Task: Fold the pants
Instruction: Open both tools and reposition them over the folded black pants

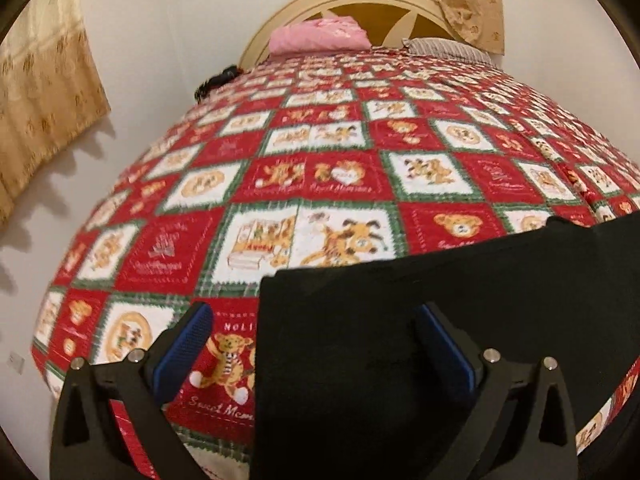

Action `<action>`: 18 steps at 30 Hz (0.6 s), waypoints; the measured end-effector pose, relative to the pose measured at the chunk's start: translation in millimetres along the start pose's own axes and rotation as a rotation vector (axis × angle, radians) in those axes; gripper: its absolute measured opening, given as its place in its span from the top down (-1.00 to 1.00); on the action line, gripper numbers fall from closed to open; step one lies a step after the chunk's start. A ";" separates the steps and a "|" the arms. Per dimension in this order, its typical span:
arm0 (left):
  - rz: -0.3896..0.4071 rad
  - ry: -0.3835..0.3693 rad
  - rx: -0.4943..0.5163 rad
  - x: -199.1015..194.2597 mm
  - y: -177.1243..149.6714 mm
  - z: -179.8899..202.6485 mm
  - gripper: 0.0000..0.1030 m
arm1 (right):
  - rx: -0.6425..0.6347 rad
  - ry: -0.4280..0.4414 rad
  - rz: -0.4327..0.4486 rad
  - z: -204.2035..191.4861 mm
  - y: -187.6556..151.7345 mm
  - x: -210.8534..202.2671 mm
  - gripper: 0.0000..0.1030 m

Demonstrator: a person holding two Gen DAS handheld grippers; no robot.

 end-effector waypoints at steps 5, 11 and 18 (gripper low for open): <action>0.029 -0.016 0.016 -8.9 10.3 13.1 -1.00 | -0.008 -0.005 -0.002 -0.5 -0.4 0.5 -0.13; 0.018 -0.043 0.024 -1.5 14.6 28.9 -1.00 | 0.004 -0.016 0.010 6.7 -0.3 -1.9 -0.13; -0.016 -0.064 0.043 8.0 10.7 46.5 -1.00 | -0.018 -0.023 0.019 5.6 -4.7 0.9 -0.13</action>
Point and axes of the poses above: each gripper's, at about its wrist camera, not at the fingertips, and x roughly the way its jaws point, z to its right, y to its top, the point moved 2 cm from there along x, roughly the way its jaws point, and after that the axes turned 8 degrees about -y, right-handed, at the moved point
